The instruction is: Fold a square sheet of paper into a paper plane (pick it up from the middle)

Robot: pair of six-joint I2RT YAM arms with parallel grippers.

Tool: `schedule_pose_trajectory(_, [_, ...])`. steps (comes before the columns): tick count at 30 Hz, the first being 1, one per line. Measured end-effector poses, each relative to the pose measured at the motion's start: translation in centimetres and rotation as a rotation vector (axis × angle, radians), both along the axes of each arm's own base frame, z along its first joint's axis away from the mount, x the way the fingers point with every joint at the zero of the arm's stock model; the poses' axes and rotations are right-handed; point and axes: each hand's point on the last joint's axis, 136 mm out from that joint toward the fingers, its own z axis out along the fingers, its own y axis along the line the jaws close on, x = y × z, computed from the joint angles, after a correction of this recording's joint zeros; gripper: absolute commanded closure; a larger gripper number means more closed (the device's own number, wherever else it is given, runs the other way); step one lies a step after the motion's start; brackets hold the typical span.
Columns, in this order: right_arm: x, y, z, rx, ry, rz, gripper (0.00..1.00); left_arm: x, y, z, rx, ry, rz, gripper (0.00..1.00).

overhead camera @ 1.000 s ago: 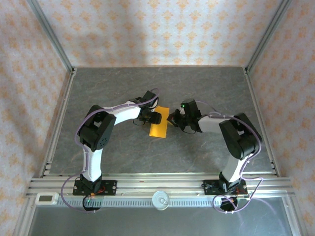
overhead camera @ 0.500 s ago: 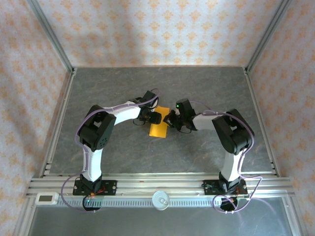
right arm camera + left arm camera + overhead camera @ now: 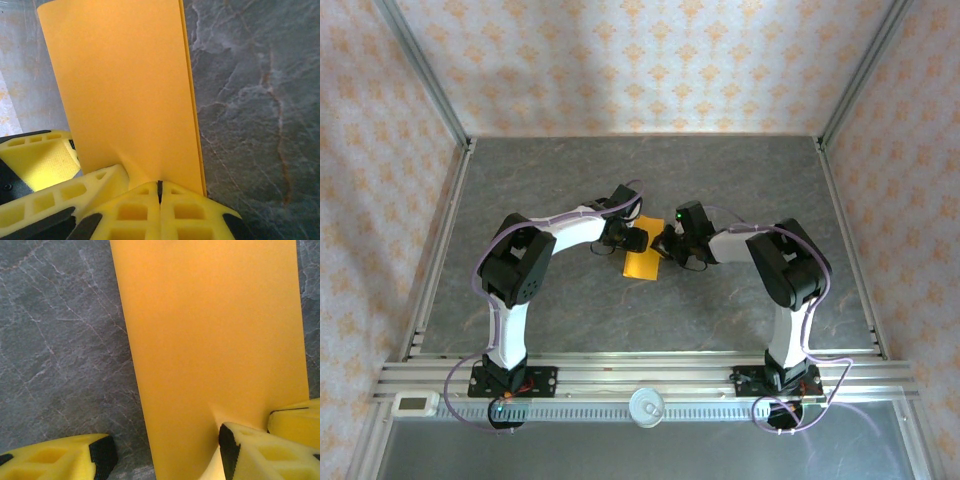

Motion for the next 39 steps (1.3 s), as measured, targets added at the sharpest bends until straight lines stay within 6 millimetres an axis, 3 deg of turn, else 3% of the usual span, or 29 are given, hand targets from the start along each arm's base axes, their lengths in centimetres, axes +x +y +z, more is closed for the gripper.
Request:
schedule_pose_trajectory(12, [-0.1, -0.3, -0.3, -0.059, -0.082, 0.091, 0.99, -0.1, -0.5, 1.1, -0.066, -0.001, 0.020, 0.32])
schedule_pose_trajectory(18, [0.4, -2.3, -0.2, -0.081, -0.088, 0.163, 0.98, -0.1, -0.6, 2.2, -0.198, 0.002, 0.062, 0.32])
schedule_pose_trajectory(20, [0.6, -3.0, -0.2, -0.087, -0.086, 0.186, 0.98, 0.1, -0.4, 3.1, -0.263, -0.002, 0.082, 0.38])
schedule_pose_trajectory(23, [1.0, -4.1, -0.3, -0.101, -0.085, 0.219, 0.98, 0.5, -0.5, 5.2, -0.384, -0.015, 0.104, 0.67])
schedule_pose_trajectory(27, [1.1, -4.5, -0.3, -0.103, -0.083, 0.256, 0.99, 1.1, -2.4, 7.9, -0.558, -0.028, 0.086, 0.99])
schedule_pose_trajectory(33, [1.0, -4.5, -0.4, -0.100, -0.085, 0.272, 0.99, 0.6, -4.6, 9.1, -0.716, 0.022, 0.056, 1.00])
schedule_pose_trajectory(39, [1.0, -4.5, -0.4, -0.097, -0.083, 0.271, 0.99, 0.2, -5.4, 7.3, -0.755, 0.106, 0.067, 1.00])
